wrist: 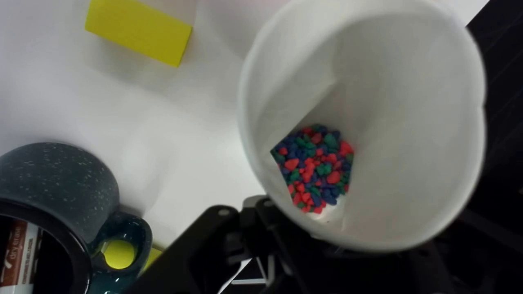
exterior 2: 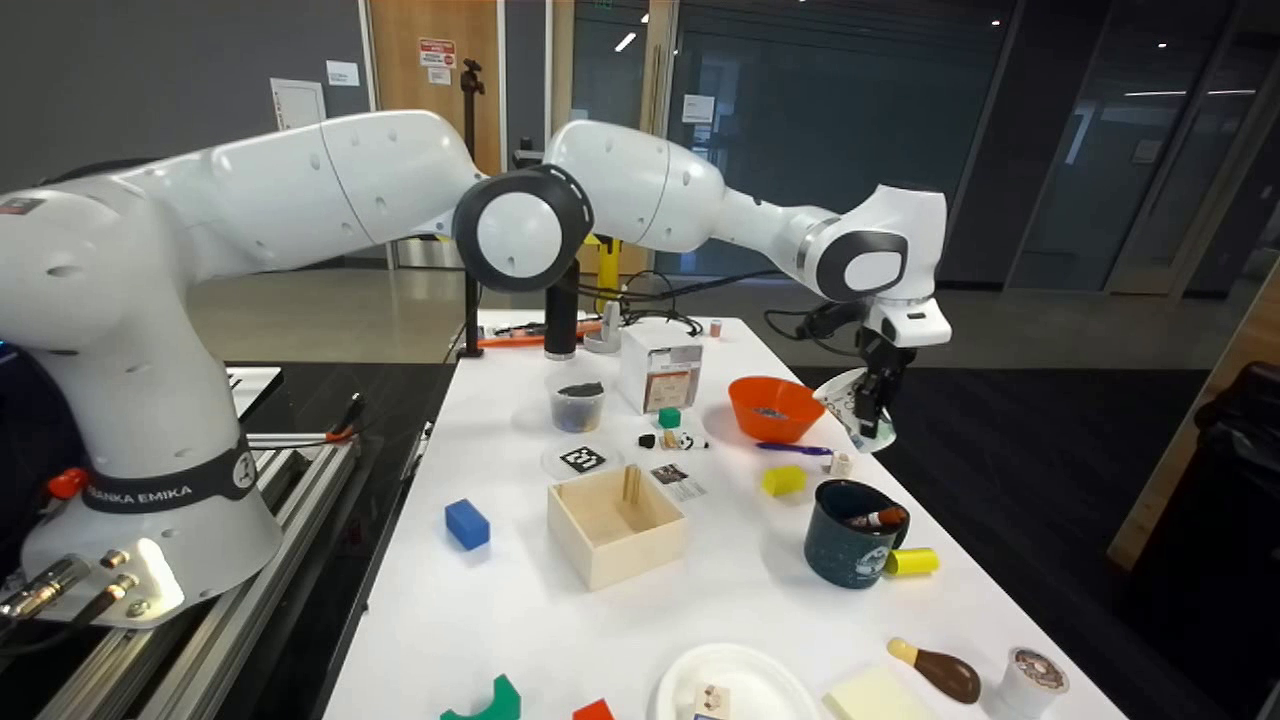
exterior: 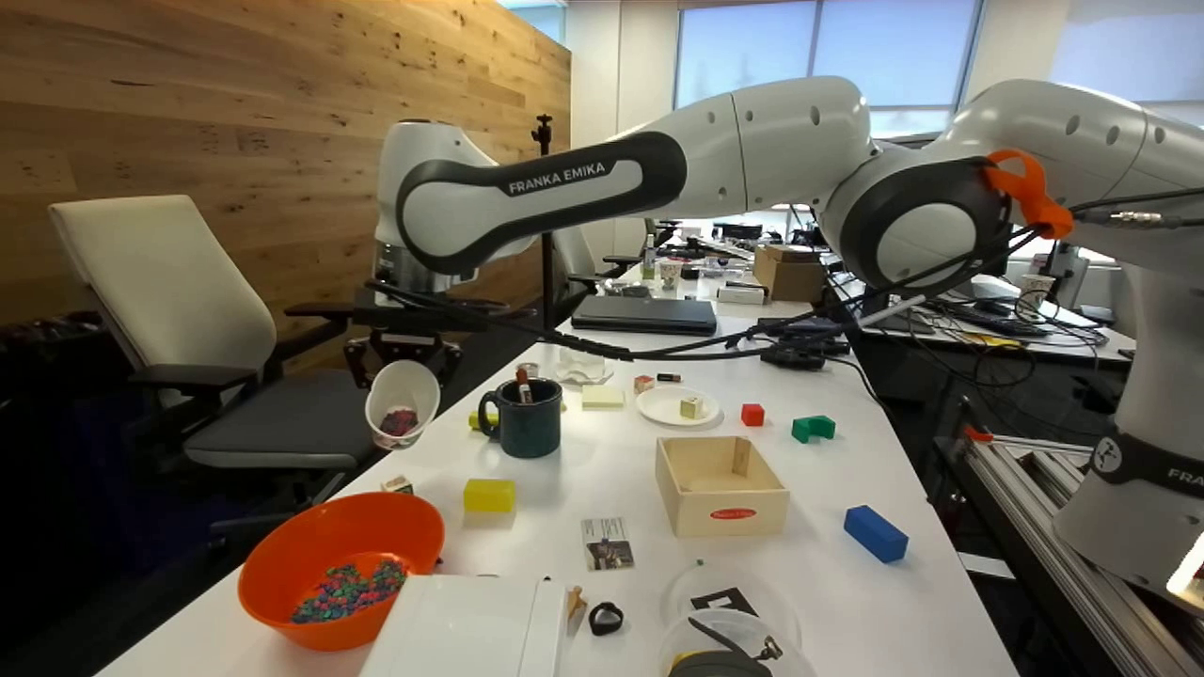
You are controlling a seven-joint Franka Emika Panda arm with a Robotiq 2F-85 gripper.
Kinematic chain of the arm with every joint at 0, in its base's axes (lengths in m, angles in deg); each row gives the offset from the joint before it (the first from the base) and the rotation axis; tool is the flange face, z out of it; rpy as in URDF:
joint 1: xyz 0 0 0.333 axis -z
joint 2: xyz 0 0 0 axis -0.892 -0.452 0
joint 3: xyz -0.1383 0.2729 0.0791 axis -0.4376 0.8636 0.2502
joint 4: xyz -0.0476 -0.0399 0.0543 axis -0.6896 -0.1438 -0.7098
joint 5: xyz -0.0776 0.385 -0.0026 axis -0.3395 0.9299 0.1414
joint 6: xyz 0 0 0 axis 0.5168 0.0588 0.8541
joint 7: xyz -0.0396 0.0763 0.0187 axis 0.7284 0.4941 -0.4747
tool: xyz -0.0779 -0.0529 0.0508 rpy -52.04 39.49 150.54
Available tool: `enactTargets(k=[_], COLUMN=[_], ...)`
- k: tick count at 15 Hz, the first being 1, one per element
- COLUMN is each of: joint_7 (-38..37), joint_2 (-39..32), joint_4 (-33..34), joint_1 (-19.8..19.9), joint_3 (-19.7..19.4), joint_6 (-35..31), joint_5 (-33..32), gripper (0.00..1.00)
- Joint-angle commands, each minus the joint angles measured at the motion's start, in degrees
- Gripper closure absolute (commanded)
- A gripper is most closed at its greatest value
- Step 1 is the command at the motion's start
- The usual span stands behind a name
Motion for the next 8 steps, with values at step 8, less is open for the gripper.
enactTargets(k=[8], joint_7=[-0.2], joint_2=[-1.0], joint_4=[2.3], joint_1=[-1.6], joint_3=[-1.4], joint_6=[-0.9], joint_5=[-0.1], gripper=[0.80])
